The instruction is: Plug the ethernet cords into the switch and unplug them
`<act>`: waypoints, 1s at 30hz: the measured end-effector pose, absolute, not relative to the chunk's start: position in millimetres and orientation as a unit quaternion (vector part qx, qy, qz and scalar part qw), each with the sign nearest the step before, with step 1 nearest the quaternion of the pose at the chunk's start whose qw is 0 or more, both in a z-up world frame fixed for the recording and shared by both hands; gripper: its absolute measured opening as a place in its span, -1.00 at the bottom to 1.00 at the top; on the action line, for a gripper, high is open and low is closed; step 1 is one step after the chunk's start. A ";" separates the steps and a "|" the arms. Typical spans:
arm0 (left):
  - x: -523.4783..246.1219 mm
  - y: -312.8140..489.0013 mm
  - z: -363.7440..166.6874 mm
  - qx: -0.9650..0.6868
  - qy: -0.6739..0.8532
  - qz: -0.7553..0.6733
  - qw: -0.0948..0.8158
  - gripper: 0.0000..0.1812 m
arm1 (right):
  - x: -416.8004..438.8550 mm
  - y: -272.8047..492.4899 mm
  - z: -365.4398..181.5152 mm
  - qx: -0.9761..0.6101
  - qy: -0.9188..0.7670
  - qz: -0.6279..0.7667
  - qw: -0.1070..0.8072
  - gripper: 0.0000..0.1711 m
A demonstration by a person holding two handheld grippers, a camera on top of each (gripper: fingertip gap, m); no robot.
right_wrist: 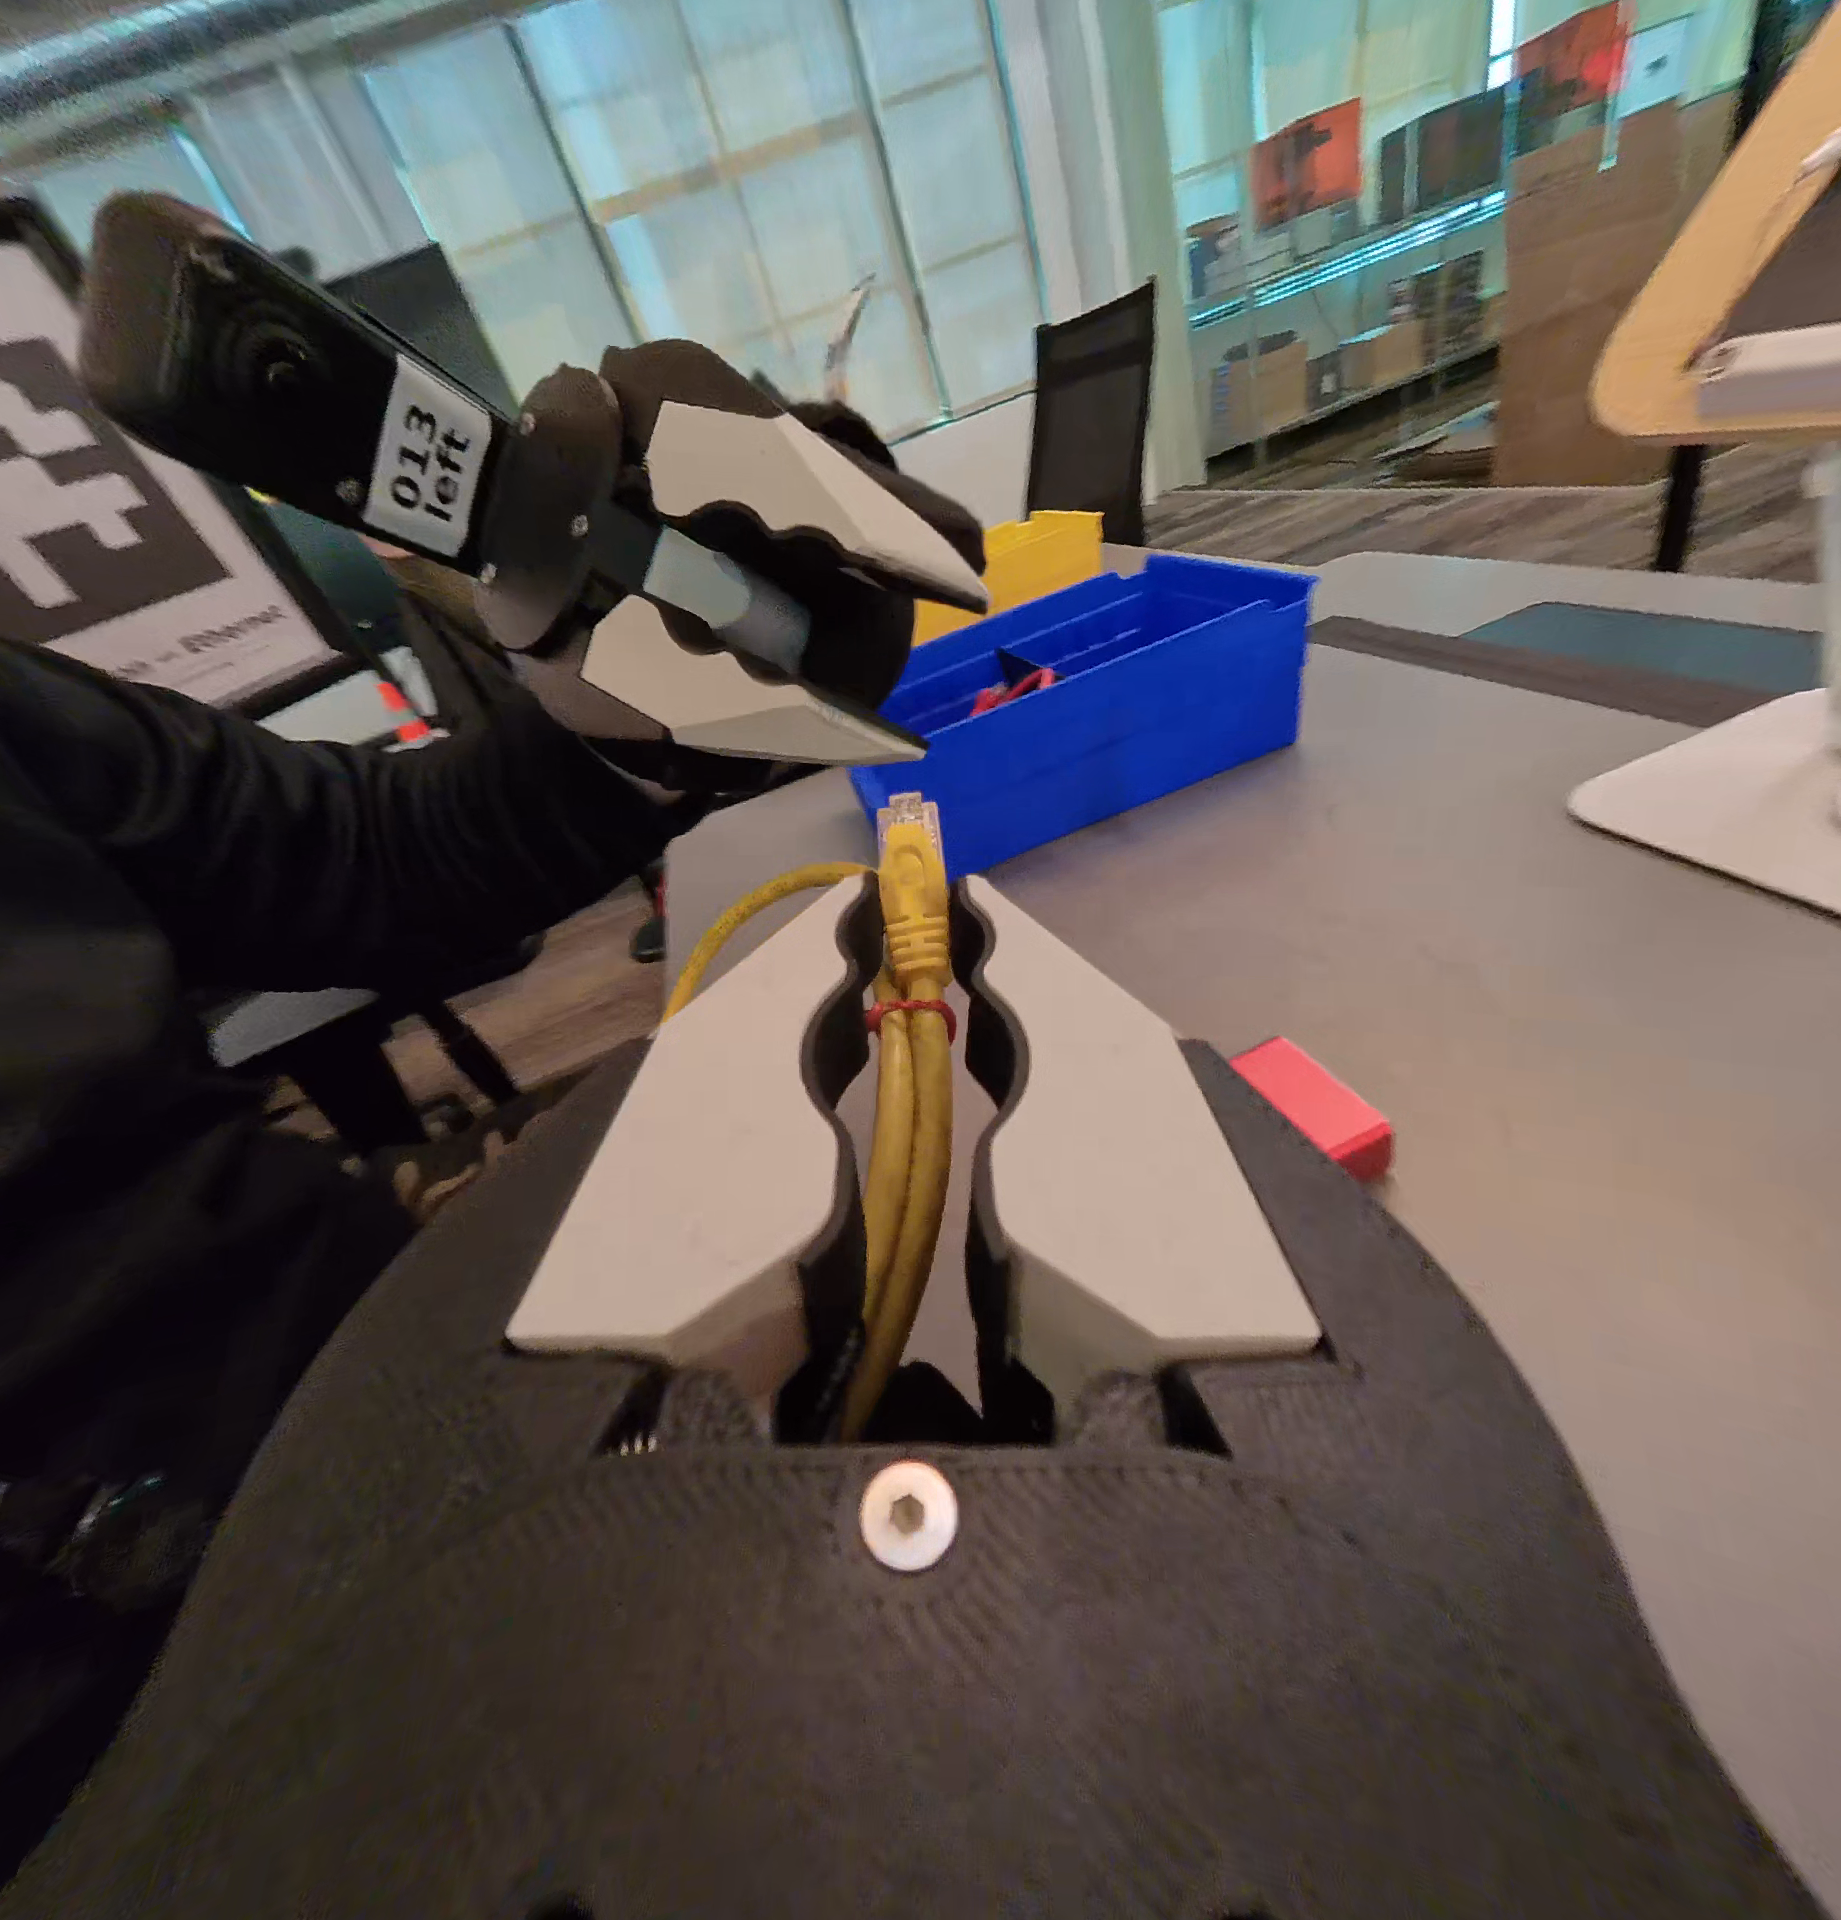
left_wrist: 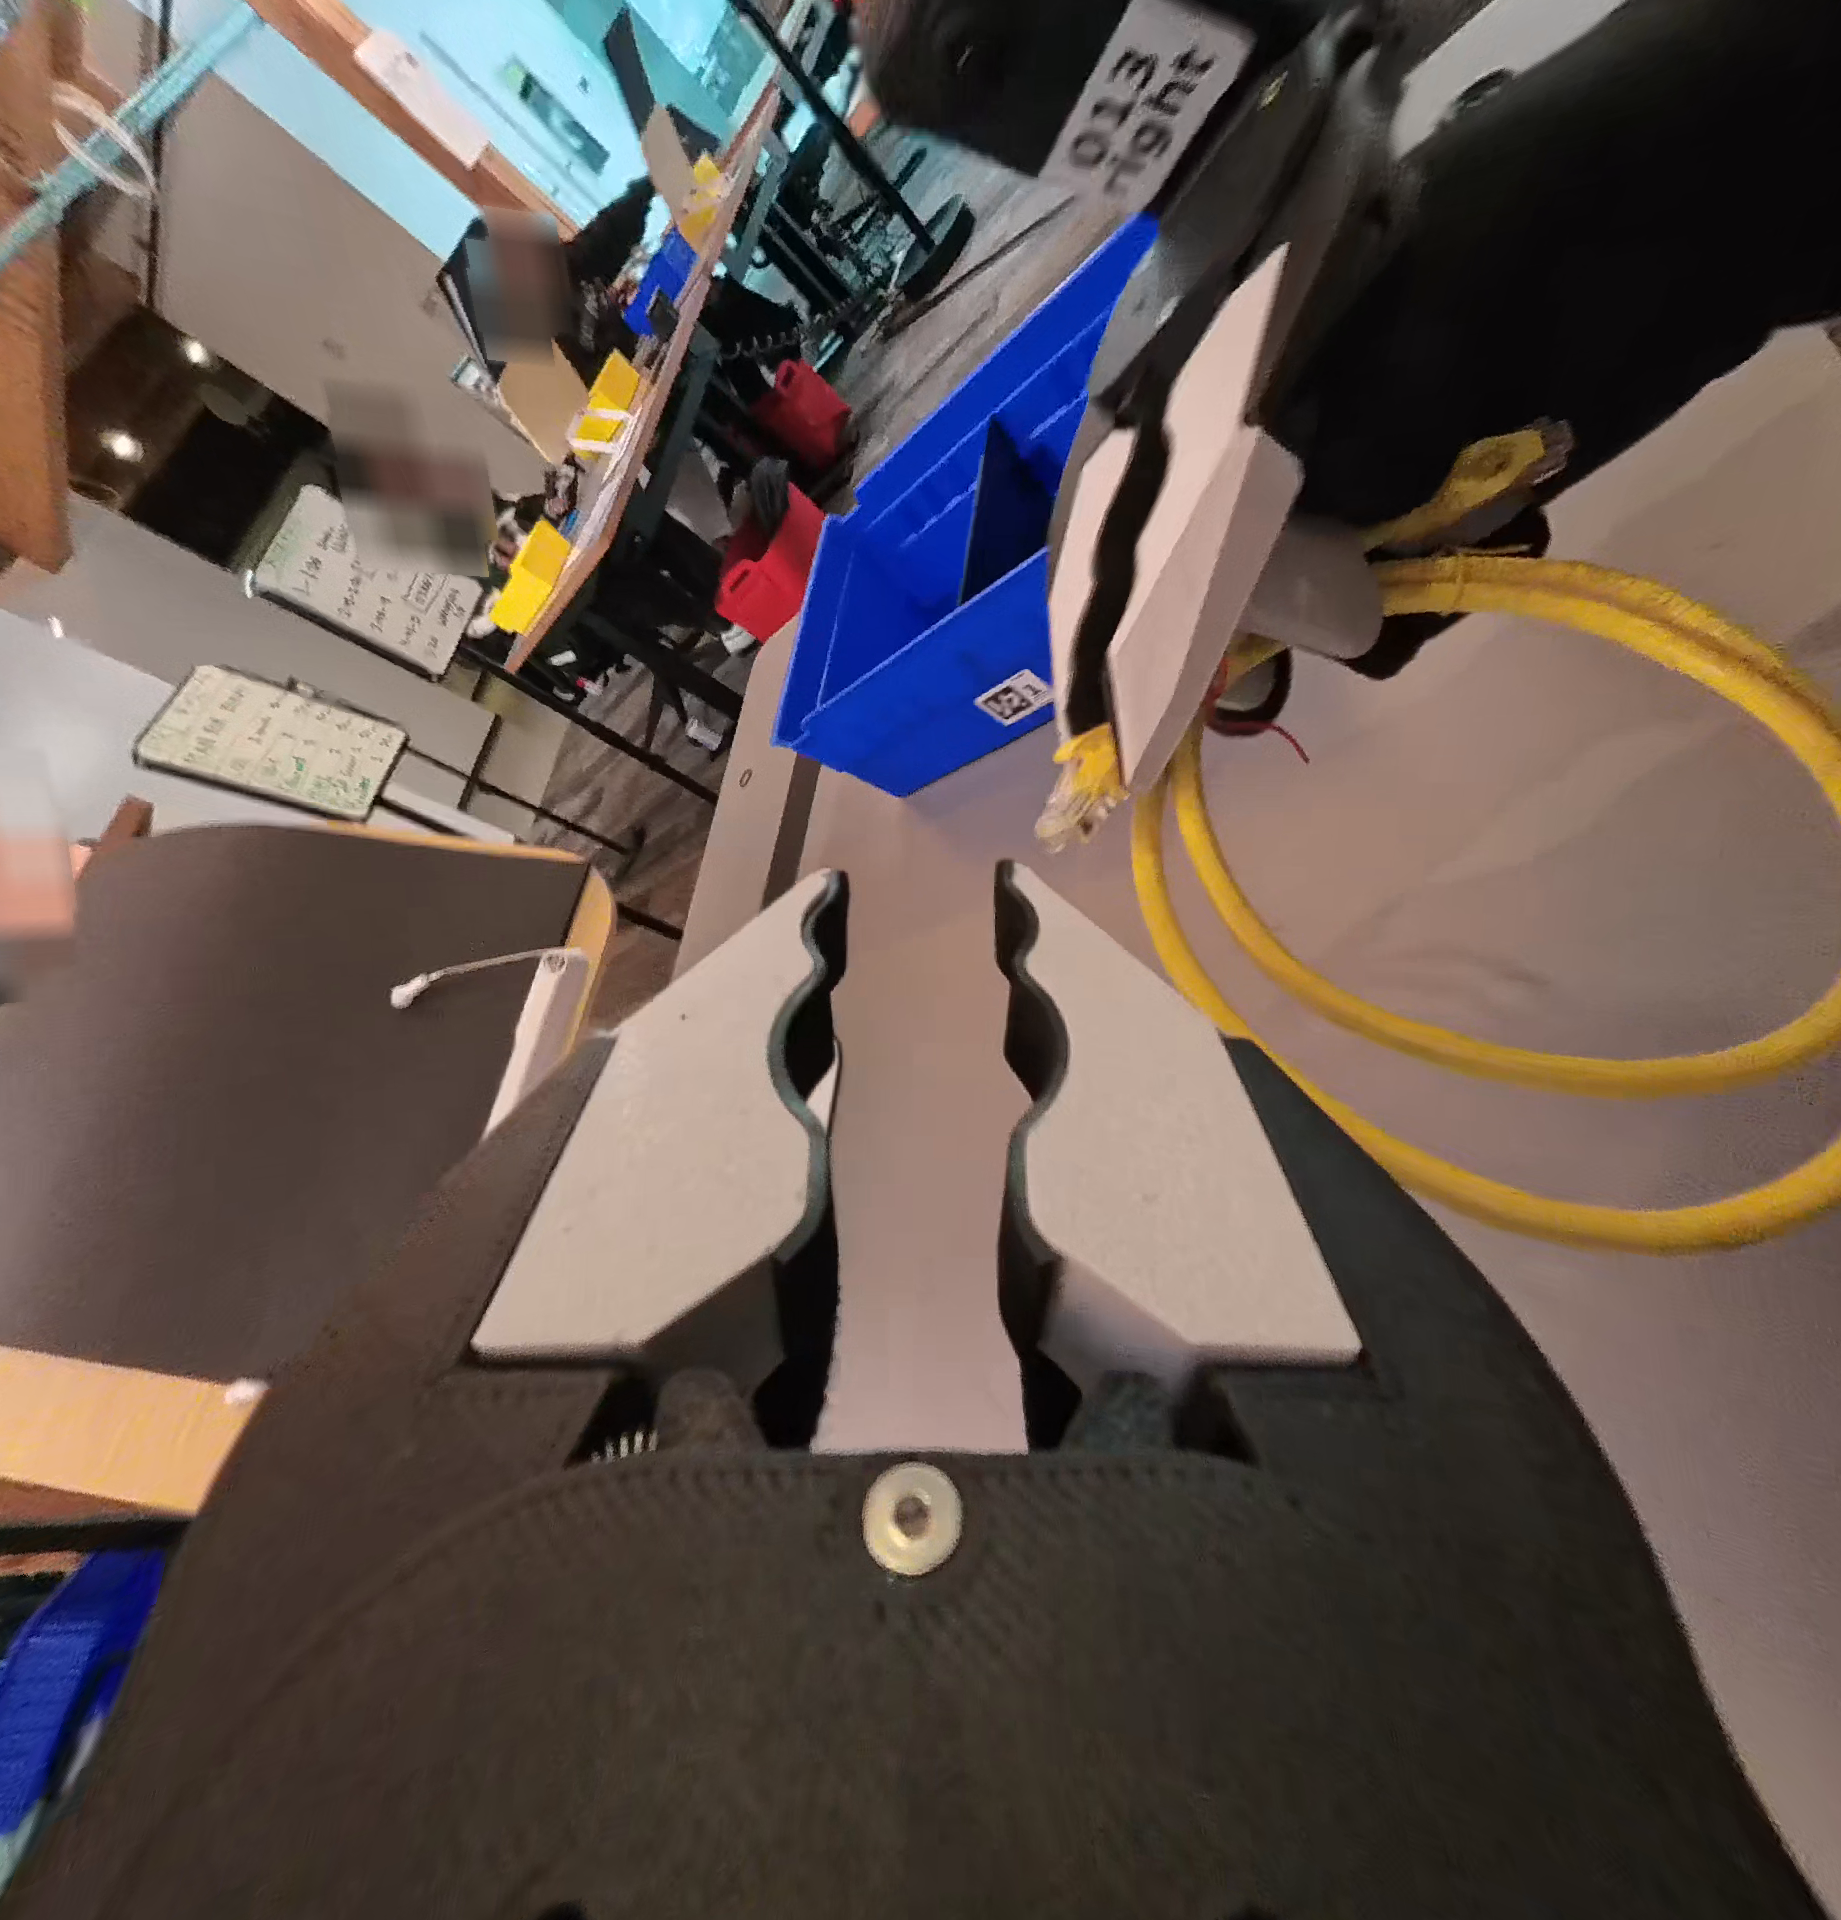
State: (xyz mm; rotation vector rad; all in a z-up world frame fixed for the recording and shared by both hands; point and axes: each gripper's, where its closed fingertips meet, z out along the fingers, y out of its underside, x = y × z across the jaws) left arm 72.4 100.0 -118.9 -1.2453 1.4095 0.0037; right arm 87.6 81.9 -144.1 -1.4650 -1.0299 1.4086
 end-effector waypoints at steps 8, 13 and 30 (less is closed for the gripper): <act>90.2 69.0 -118.3 -0.463 0.658 0.014 0.594 -0.77 | 80.9 54.7 -143.7 -0.550 -0.419 0.639 0.337 -0.88; 81.6 56.0 -115.1 -0.441 0.689 0.032 0.574 -0.74 | 85.0 51.3 -135.5 -0.531 -0.401 0.677 0.316 -0.88; 99.3 44.4 -111.2 -0.424 0.672 0.041 0.606 -0.89 | 87.2 35.6 -110.6 -0.483 -0.383 0.735 0.284 -0.79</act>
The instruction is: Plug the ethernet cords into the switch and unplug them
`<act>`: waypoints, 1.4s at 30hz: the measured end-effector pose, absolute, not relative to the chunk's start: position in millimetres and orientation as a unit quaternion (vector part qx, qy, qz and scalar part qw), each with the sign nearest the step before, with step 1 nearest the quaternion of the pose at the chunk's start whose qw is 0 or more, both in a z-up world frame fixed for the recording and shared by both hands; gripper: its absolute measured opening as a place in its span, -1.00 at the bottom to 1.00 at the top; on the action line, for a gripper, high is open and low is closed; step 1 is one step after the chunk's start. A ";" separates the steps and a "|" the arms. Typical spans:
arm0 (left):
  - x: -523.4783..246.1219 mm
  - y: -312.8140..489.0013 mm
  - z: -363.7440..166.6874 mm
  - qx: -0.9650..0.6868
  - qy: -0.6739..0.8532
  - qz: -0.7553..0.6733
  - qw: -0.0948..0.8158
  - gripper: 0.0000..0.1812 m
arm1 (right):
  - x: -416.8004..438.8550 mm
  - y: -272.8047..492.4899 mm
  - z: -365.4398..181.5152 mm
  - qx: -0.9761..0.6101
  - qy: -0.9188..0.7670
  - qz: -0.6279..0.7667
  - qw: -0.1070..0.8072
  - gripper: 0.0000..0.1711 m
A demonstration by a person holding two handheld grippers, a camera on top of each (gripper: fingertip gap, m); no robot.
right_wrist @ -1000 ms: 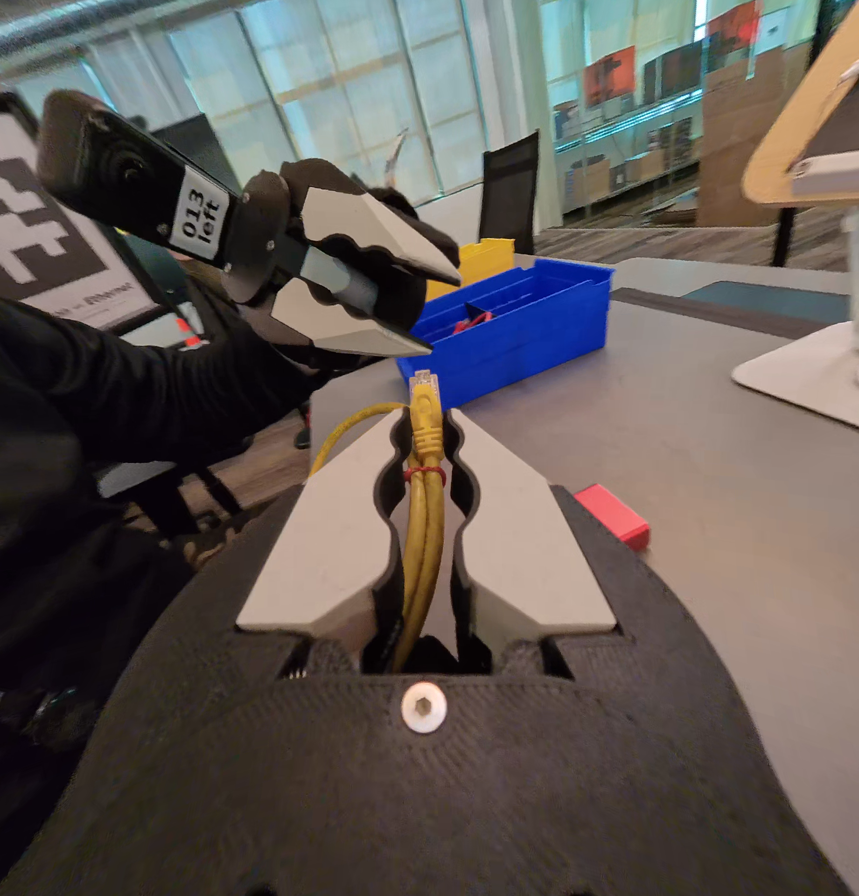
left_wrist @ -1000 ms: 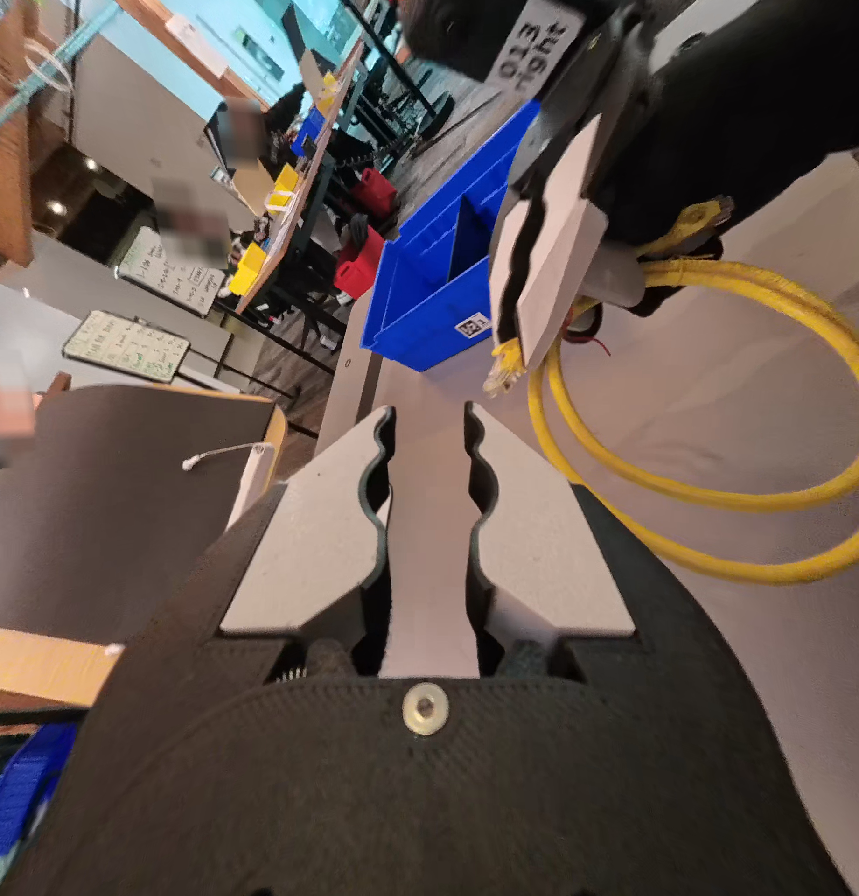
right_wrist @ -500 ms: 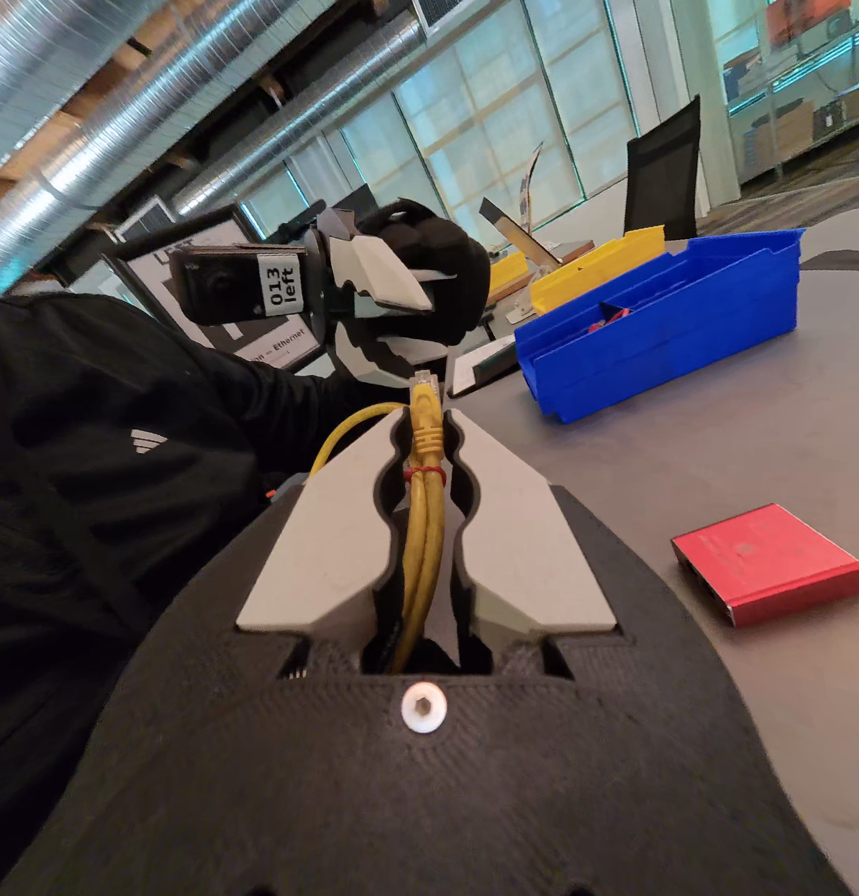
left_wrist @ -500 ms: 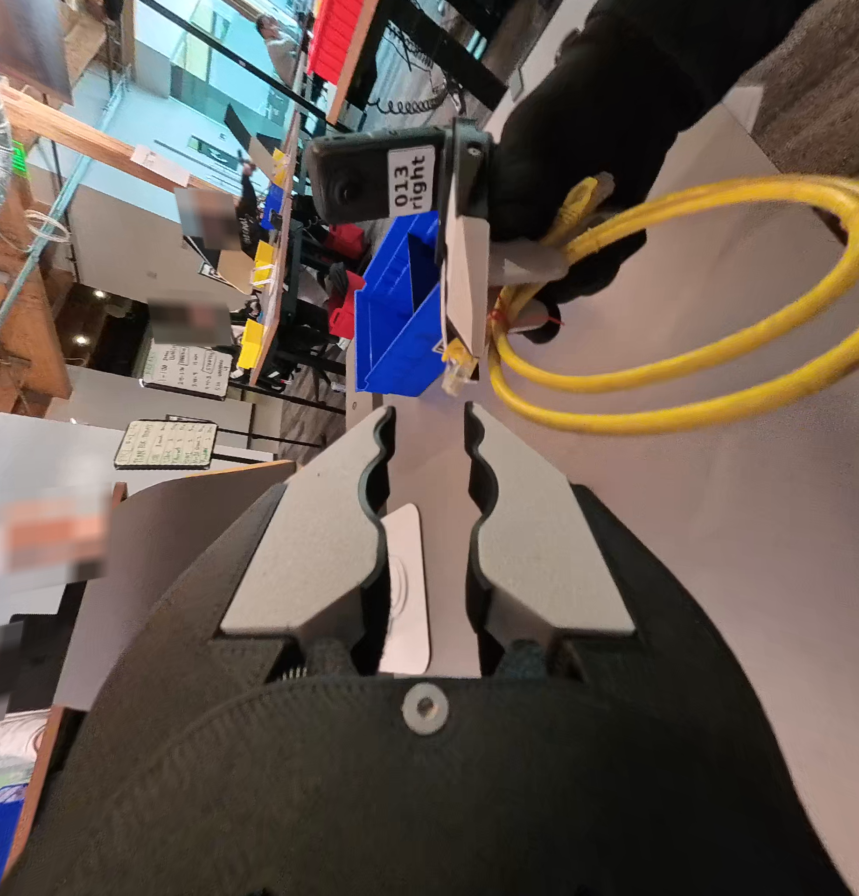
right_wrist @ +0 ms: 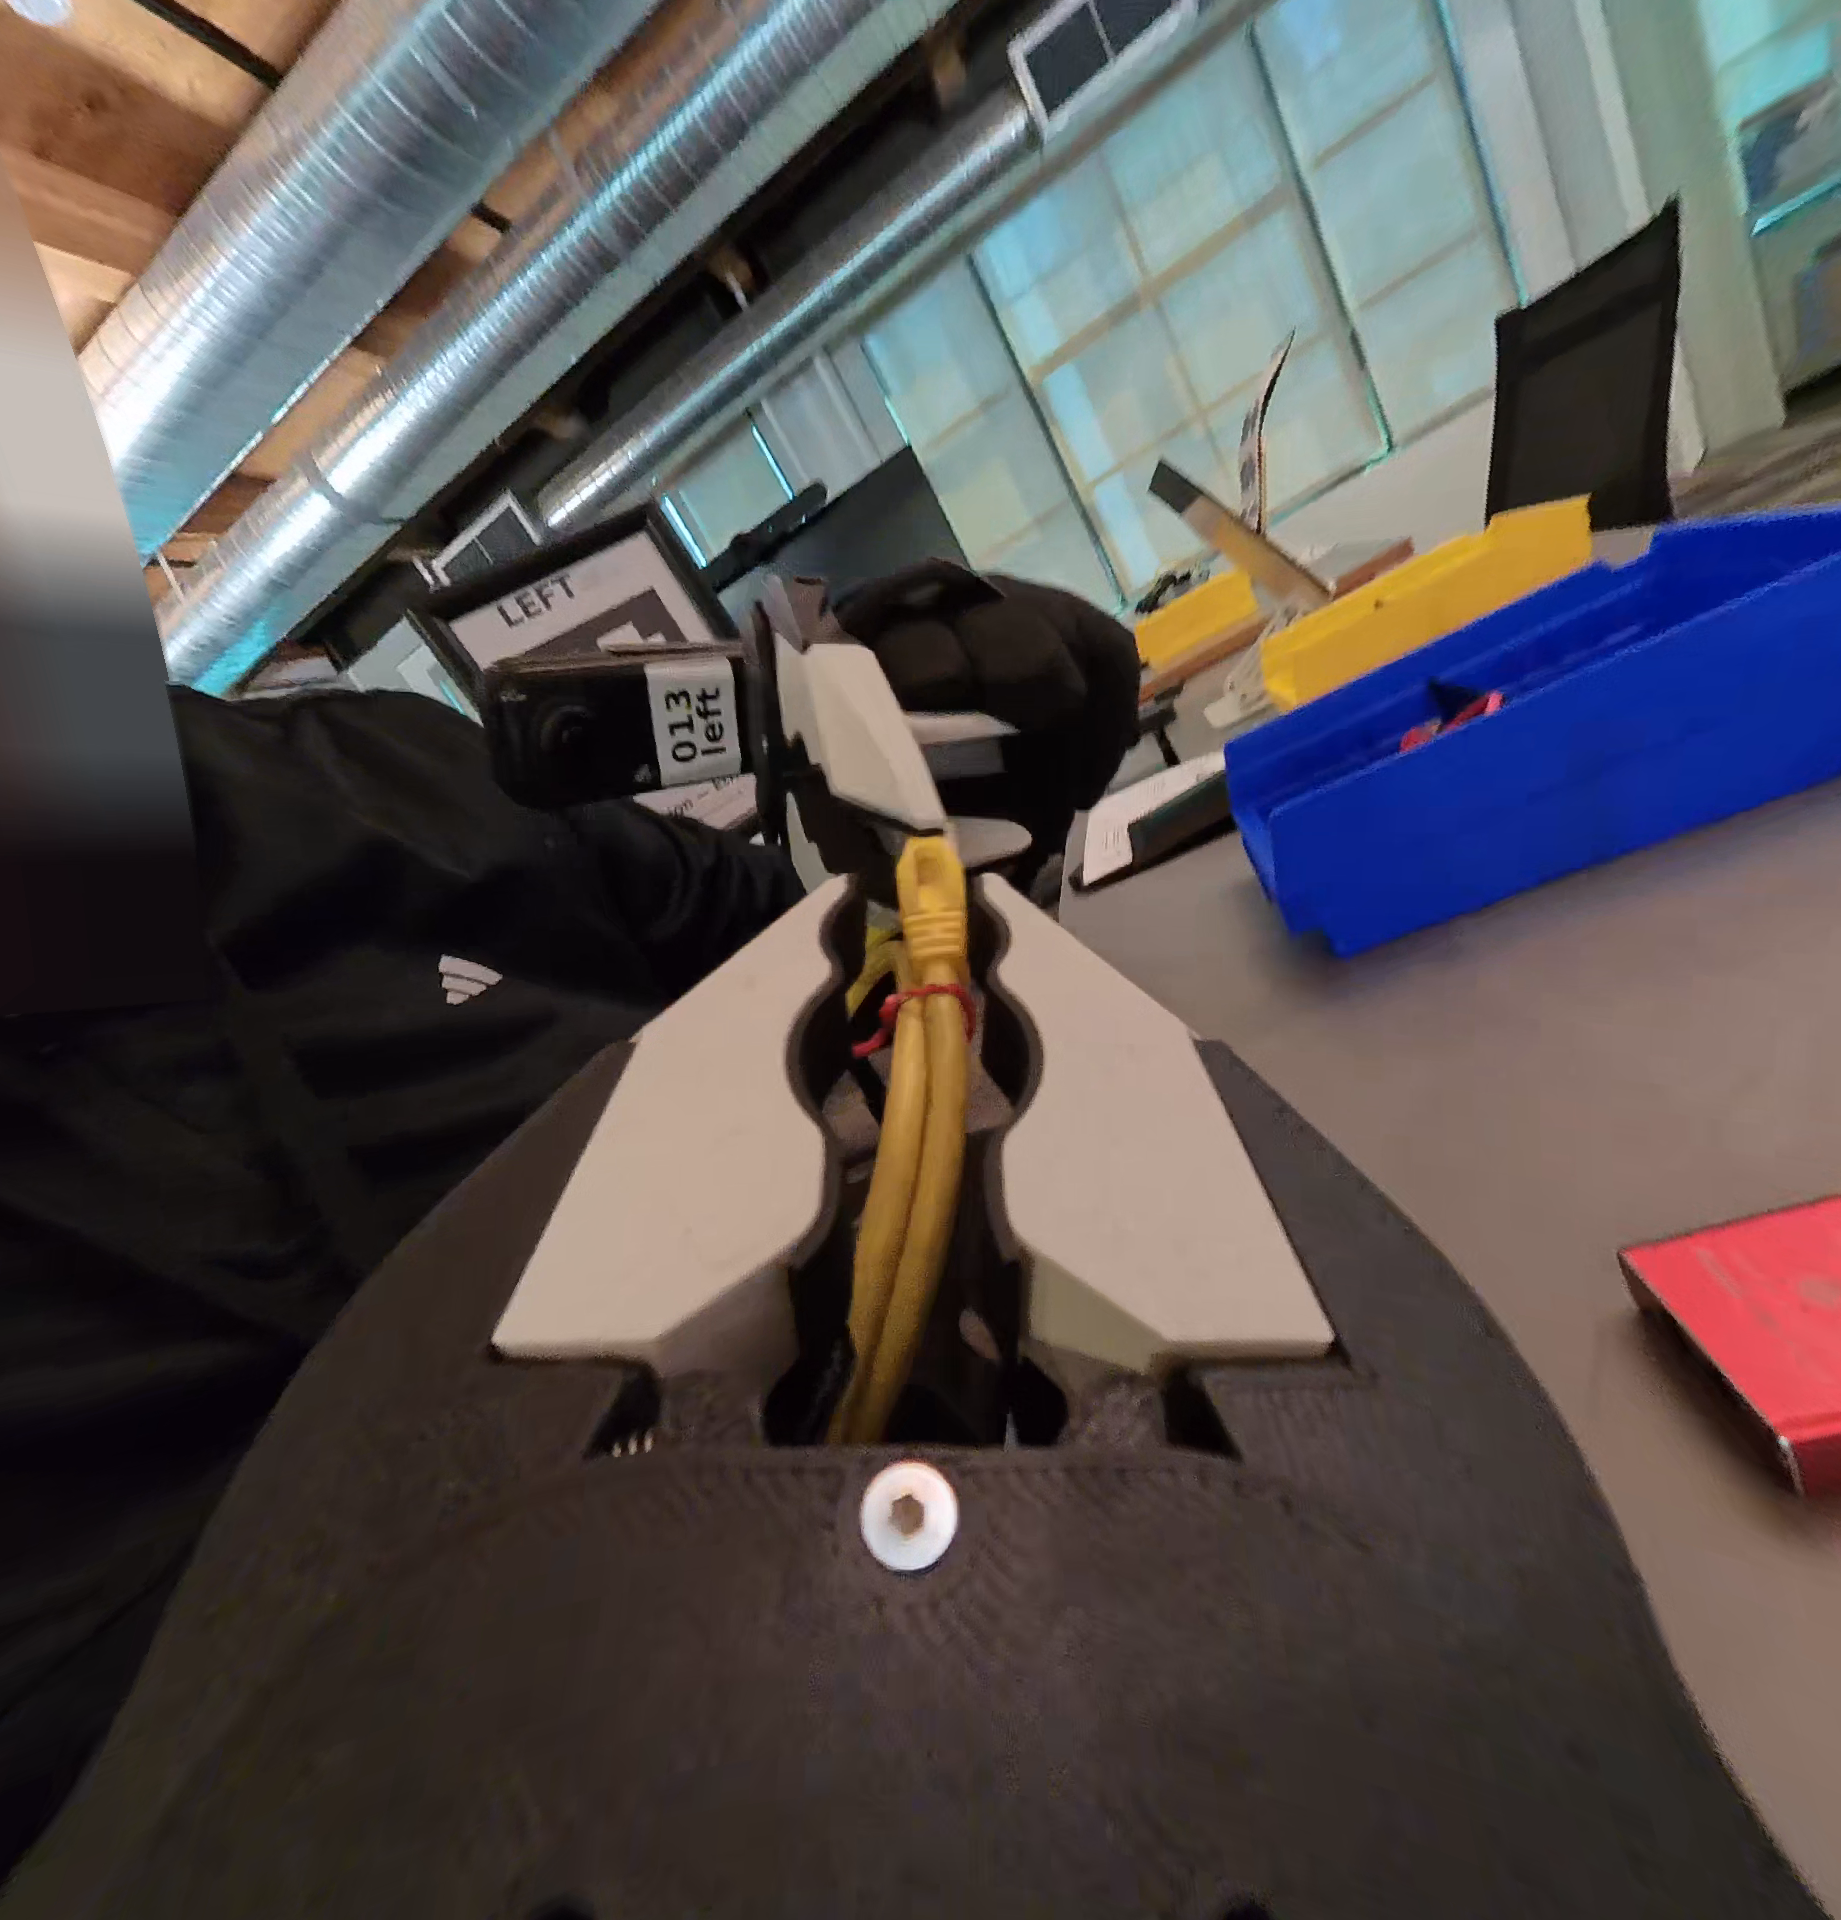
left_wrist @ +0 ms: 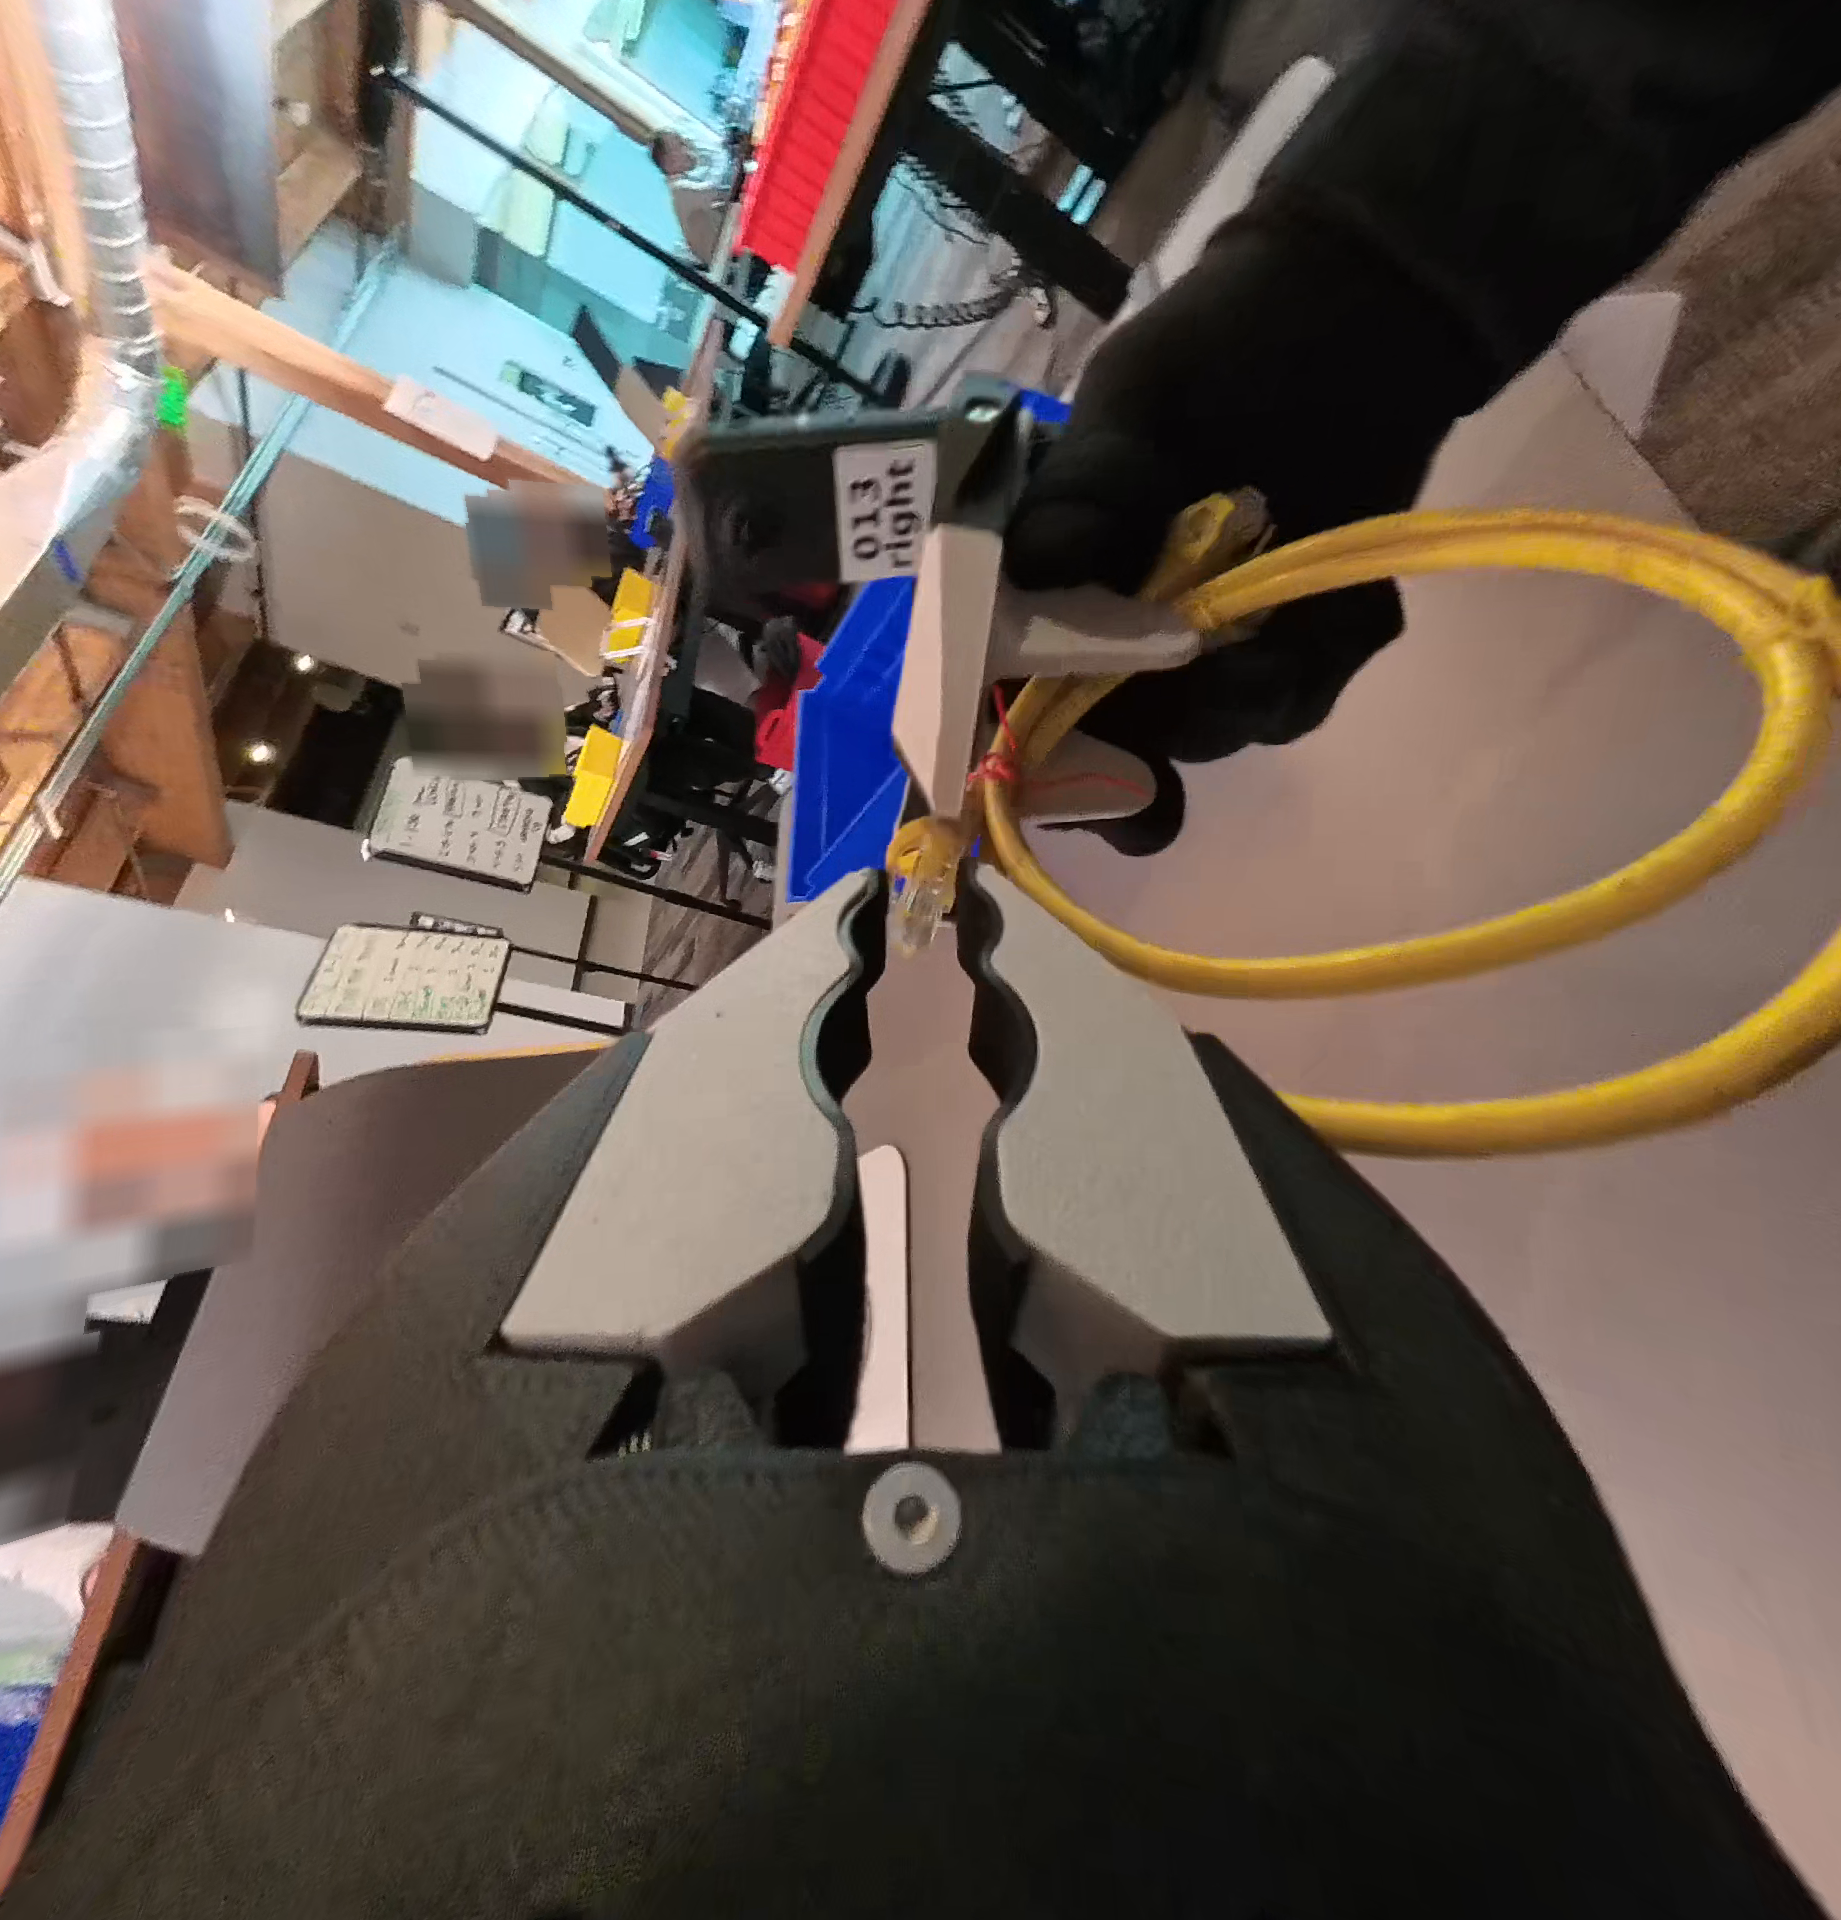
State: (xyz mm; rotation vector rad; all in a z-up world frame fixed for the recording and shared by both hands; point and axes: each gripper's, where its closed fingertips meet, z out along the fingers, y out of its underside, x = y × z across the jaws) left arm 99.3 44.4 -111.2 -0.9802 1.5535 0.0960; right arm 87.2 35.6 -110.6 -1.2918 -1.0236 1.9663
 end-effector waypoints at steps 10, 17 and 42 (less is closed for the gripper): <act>102.6 56.5 -93.0 -0.475 0.568 -0.025 0.671 -0.88 | 100.2 53.4 -80.3 -0.461 -0.332 0.737 0.366 -0.91; 110.5 45.5 -85.8 -0.432 0.582 0.003 0.689 -0.88 | 104.2 41.8 -87.9 -0.474 -0.375 0.729 0.320 -0.82; 110.4 43.9 -61.5 -0.411 0.549 0.039 0.727 -0.89 | 146.0 75.0 -43.7 -0.518 -0.480 0.514 0.488 -0.25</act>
